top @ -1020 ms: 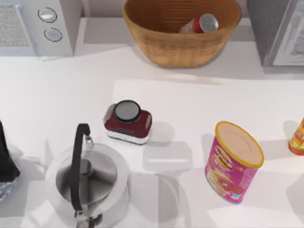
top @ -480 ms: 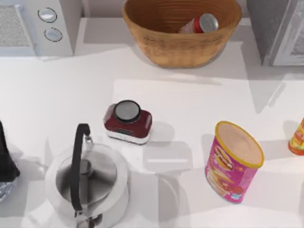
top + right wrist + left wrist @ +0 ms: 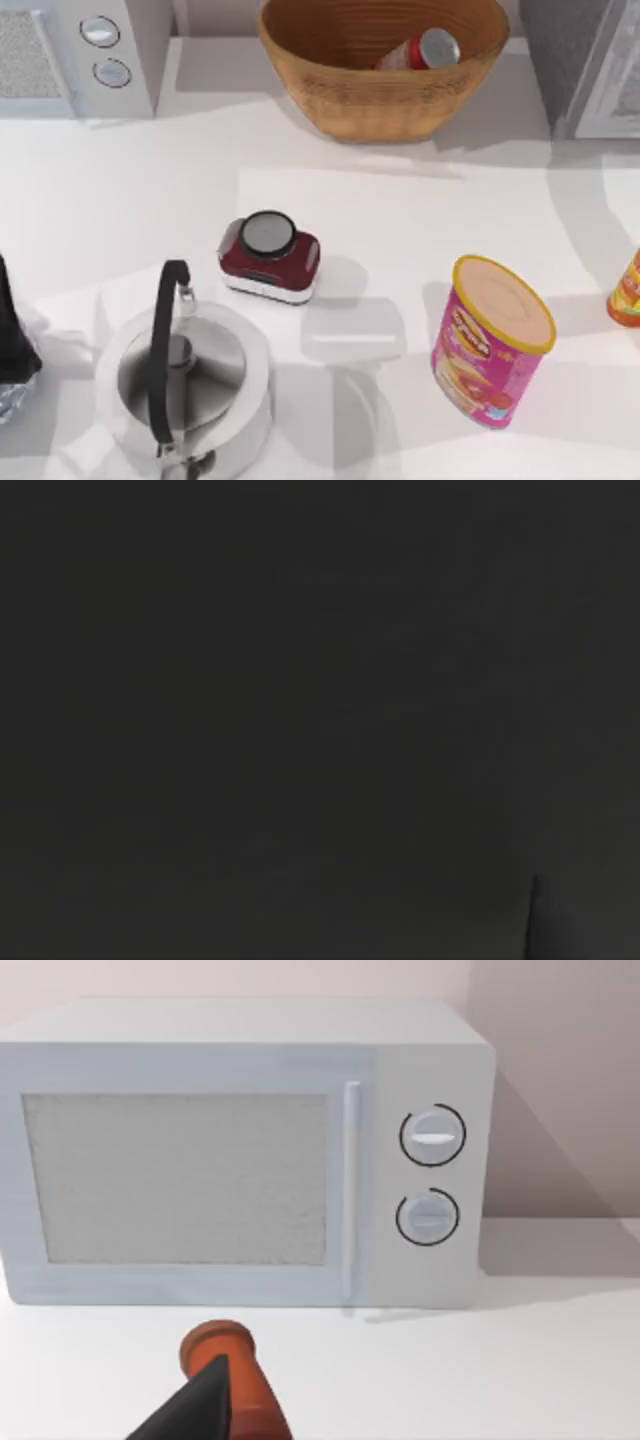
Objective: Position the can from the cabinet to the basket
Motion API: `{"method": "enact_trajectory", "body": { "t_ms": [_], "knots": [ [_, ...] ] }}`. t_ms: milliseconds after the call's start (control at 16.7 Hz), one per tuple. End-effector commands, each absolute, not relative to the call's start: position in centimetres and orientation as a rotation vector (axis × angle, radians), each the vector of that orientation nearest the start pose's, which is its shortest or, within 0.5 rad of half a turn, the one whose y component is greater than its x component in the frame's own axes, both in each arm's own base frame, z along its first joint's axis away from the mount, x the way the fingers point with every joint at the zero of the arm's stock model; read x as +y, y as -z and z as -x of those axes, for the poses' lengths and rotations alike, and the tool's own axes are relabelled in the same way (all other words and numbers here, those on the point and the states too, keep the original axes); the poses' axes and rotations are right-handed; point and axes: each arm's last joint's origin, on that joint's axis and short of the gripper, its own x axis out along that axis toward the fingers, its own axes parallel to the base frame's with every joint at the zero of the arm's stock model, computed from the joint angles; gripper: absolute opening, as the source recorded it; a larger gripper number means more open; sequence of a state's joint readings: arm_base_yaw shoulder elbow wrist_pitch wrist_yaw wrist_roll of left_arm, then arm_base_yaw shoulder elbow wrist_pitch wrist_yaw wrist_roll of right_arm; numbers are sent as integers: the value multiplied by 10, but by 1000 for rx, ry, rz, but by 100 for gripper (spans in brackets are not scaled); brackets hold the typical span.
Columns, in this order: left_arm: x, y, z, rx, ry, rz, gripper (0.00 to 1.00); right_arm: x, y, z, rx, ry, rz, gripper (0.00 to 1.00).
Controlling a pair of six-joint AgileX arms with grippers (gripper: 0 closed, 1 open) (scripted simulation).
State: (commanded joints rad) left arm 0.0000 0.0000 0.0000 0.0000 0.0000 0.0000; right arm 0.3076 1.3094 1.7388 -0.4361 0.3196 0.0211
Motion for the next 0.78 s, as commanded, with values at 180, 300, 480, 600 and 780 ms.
{"method": "enact_trajectory", "body": {
  "t_ms": [180, 300, 480, 600, 780],
  "knots": [
    [-1, -160, -106, 0, 0, 0, 100, 94, -510, -229, 2, 0, -2, 100],
    [-1, -160, -106, 0, 0, 0, 100, 98, -510, -227, 2, 0, -2, 100],
    [-1, -160, -106, 0, 0, 0, 100, 98, -510, -227, 2, 0, -2, 100],
    [-1, -160, -106, 0, 0, 0, 100, 88, -516, -221, -18, 42, 1, 100],
    [-1, -160, -106, 0, 0, 0, 100, 89, -517, -239, -18, 42, 1, 100]
  ]
}}
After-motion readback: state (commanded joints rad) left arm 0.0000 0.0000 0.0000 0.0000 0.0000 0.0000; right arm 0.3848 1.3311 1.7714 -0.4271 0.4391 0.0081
